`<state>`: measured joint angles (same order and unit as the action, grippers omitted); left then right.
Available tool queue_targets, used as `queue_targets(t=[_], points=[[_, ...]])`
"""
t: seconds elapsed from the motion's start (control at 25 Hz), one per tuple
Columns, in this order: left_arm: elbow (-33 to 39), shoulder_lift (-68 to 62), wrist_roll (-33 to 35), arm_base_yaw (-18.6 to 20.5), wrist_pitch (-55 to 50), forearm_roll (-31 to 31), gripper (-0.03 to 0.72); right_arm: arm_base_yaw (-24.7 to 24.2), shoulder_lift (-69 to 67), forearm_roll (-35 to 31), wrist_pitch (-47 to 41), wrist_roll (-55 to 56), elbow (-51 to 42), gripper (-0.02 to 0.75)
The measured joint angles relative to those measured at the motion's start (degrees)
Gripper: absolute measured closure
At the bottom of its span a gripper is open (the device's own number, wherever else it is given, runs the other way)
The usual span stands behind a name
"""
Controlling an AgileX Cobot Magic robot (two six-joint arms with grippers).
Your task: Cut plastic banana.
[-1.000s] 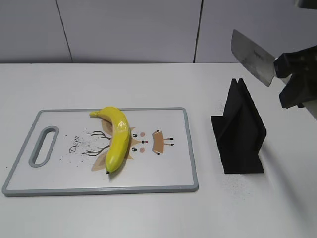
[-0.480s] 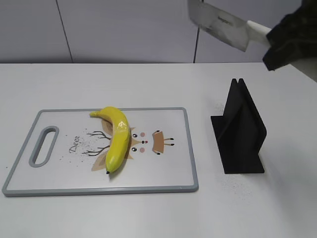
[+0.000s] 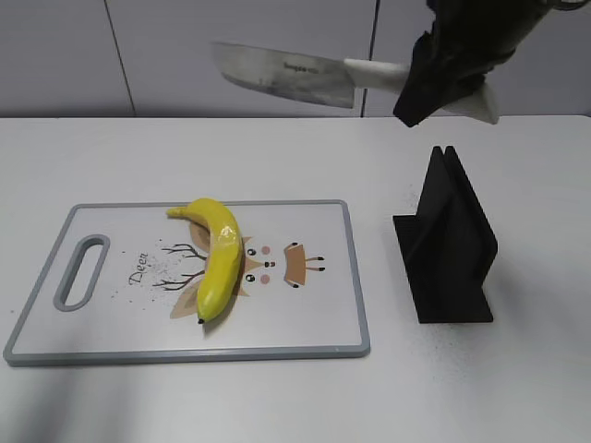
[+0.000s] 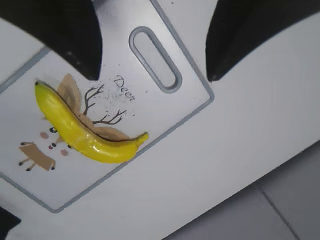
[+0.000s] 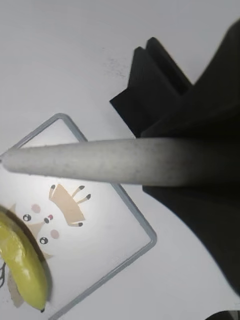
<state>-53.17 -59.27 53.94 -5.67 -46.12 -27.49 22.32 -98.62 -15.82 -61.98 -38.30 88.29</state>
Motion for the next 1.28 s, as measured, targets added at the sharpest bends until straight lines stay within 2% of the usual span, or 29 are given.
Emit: queue_targets(t=[0.16,0.36,0.56,0.8,0.88,0.92,0.96,1.04,1.12,1.2,1.28], points=[[-9.85,-10.61,7.05,-4.81,-6.17,0.2,0.065,0.0,-3.88,-5.7,-1.45,-14.14,2.03,0.577],[-18.52,-20.01,16.79,-8.76,-11.07,-0.26,0.079,0.02,-7.26,-10.52,-2.21,-28.03,2.74,0.577],[-22.25,-26.22,21.36,-11.67,-12.15,-0.62,0.09,0.07,-9.8,-14.68,-2.63,-37.37,3.08,0.577],[-22.49,-32.86,23.06,-12.46,-10.63,-0.57,0.112,0.13,-10.58,-15.72,-1.81,-41.51,3.19,0.577],[-22.49,-34.14,23.09,-12.46,-10.51,-0.57,0.166,0.13,-10.7,-15.76,-0.99,-41.69,3.19,0.577],[-22.49,-34.64,23.14,-12.46,-10.44,-0.57,0.221,0.13,-10.92,-15.84,-0.73,-41.75,3.27,0.577],[-22.49,-35.24,23.14,-12.46,-10.37,-0.57,0.286,0.13,-11.34,-15.98,-0.63,-41.79,3.27,0.577],[-22.49,-36.06,23.14,-12.46,-10.03,-0.57,0.504,0.13,-12.41,-16.19,-0.42,-41.81,3.32,0.577],[-22.49,-37.05,23.3,-12.46,-9.54,-0.5,0.618,0.13,-13.69,-16.62,0.43,-41.81,3.38,0.577],[-22.49,-38.35,23.43,-12.46,-9.09,-0.25,0.661,0.13,-15.02,-16.67,1.31,-41.89,3.38,0.577],[-22.49,-40.02,23.57,-12.46,-8.95,-0.04,0.67,0.13,-16.09,-16.57,1.86,-41.97,3.38,0.577]])
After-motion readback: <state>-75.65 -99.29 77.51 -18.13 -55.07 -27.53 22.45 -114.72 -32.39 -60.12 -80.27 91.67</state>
